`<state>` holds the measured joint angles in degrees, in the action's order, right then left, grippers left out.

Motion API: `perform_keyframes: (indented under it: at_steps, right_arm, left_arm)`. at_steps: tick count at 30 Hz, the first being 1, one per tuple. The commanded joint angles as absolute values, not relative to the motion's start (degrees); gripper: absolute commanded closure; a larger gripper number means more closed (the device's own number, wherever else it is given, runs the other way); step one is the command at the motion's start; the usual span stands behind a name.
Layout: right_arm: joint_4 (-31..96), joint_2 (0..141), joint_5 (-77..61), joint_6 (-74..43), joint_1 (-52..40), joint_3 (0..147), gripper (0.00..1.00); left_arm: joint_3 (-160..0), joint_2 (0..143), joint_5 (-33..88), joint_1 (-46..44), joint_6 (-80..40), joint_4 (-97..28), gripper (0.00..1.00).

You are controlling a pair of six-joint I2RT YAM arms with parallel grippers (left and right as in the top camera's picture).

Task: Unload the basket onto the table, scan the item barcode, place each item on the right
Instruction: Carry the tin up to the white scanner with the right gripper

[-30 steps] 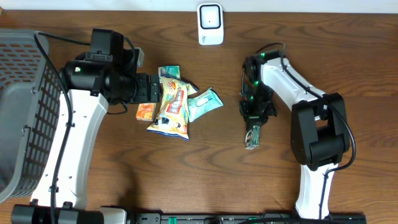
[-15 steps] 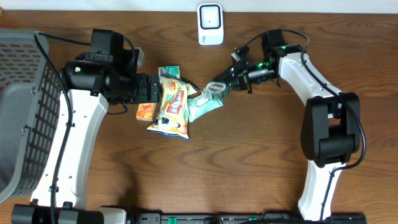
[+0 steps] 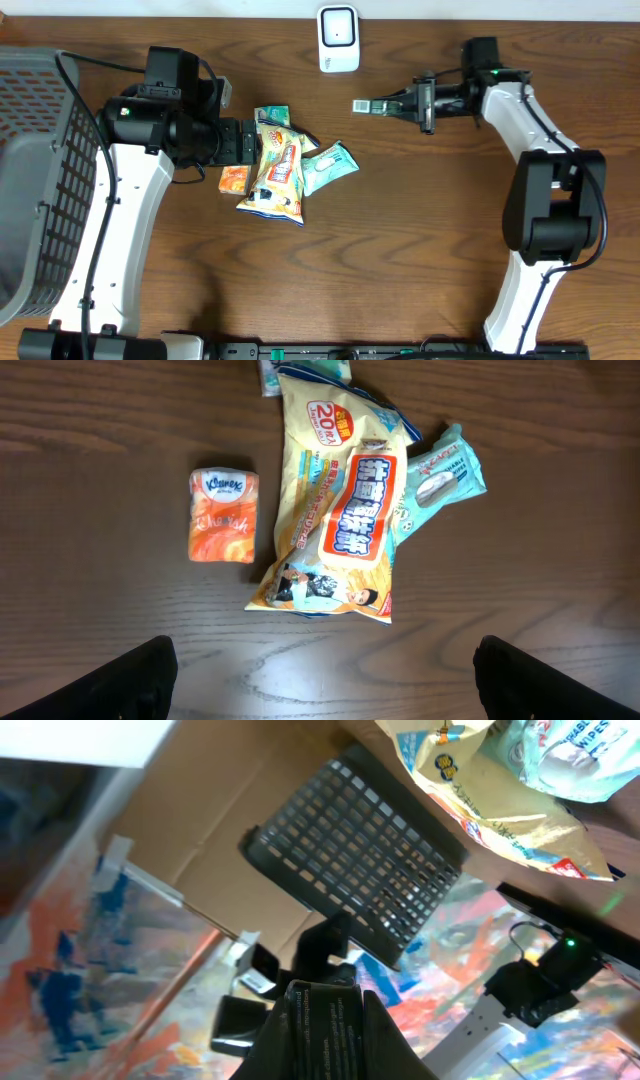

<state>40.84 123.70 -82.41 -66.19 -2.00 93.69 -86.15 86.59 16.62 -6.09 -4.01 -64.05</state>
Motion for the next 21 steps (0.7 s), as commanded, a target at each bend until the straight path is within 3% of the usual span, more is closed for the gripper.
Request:
perform_keyframes:
  at_steps: [1,6,10,16,21]
  right_arm:
    - [40.86,123.98,-84.97,-66.72,-1.37,94.24,0.99]
    - [40.21,123.98,-78.54,-59.09,-1.54,94.24,0.99]
    - [39.55,123.98,-65.58,-35.94,-3.33,94.24,0.99]
    - [48.10,123.98,-47.46,-29.80,-4.49,95.50,0.99]
    - [58.04,123.98,-33.08,-24.58,-6.33,105.12,0.99]
  left_arm:
    - [-85.67,86.89,17.12,-5.80,-3.03,-64.01,0.06]
    - [-85.67,86.89,17.12,-5.80,-3.03,-64.01,0.06]
    - [-85.67,86.89,17.12,-5.80,-3.03,-64.01,0.06]
    - [-85.67,86.89,17.12,-5.80,-3.03,-64.01,0.06]
    - [-85.67,86.89,17.12,-5.80,-3.03,-64.01,0.06]
